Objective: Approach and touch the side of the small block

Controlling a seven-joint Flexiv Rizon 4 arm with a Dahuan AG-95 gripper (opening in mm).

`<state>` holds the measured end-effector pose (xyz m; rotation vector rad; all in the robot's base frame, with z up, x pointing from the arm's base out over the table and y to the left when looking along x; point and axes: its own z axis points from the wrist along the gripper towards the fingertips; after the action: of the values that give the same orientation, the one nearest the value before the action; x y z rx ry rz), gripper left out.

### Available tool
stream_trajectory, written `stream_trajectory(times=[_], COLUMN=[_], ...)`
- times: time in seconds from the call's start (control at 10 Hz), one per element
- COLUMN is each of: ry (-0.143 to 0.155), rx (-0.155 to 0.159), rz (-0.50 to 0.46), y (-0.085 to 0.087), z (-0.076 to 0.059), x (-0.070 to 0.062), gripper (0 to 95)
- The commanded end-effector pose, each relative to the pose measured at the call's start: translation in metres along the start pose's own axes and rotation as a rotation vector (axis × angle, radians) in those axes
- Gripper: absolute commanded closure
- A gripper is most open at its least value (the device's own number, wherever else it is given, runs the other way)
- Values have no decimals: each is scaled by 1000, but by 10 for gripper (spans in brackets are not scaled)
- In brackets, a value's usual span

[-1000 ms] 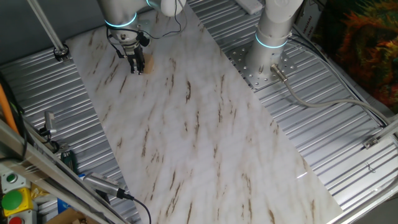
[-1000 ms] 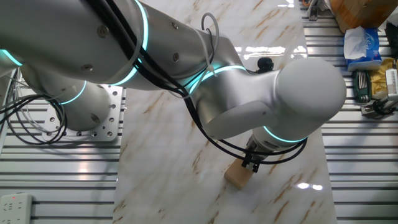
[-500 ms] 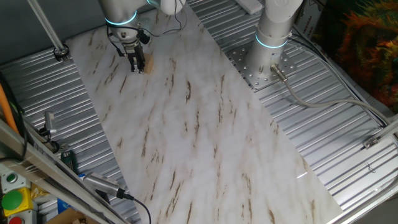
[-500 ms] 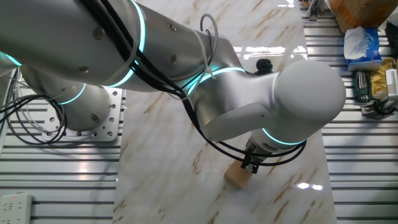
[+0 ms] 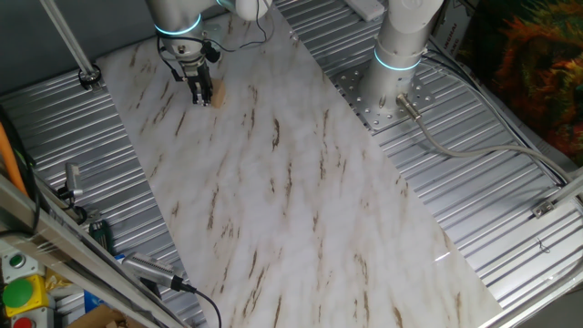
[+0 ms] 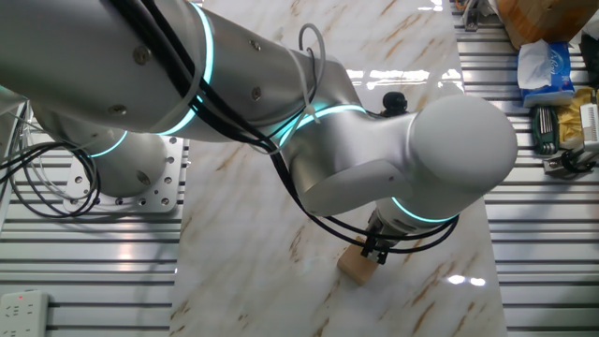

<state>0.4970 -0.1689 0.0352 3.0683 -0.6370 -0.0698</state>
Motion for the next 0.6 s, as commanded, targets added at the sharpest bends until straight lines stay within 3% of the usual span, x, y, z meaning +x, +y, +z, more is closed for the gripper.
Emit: stream_trajectory(times=[0.1, 0.6], ry=[3, 3], rx=[2, 2], rz=[3, 5], y=[0, 0], z=[0, 1], x=[1, 0], gripper=[950, 950])
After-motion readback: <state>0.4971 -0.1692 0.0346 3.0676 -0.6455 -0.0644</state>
